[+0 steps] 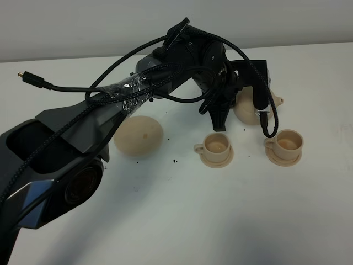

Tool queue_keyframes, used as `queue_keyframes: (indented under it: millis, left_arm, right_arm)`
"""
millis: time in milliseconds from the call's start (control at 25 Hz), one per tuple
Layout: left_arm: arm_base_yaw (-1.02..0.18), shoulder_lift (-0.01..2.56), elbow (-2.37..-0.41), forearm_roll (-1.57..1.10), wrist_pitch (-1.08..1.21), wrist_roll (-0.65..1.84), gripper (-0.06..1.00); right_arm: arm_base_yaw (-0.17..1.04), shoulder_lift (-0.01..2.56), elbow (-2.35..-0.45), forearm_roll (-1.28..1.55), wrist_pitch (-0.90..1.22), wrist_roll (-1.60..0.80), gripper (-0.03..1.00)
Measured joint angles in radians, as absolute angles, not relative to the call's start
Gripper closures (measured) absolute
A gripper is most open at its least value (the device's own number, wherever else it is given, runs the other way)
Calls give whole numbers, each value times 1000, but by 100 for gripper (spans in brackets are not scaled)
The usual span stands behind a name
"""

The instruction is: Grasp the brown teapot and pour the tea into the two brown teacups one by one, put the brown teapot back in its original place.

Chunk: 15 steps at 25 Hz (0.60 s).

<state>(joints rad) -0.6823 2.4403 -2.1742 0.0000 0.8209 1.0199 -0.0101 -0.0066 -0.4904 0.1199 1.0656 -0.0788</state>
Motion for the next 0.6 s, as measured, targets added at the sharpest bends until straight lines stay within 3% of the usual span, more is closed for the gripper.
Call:
queue_keyframes:
  millis: [600]
  left_arm:
    - [-703, 2440, -2175, 10, 798, 1224, 80]
  right_arm:
    - [-10, -7, -490, 120, 1066, -79, 63]
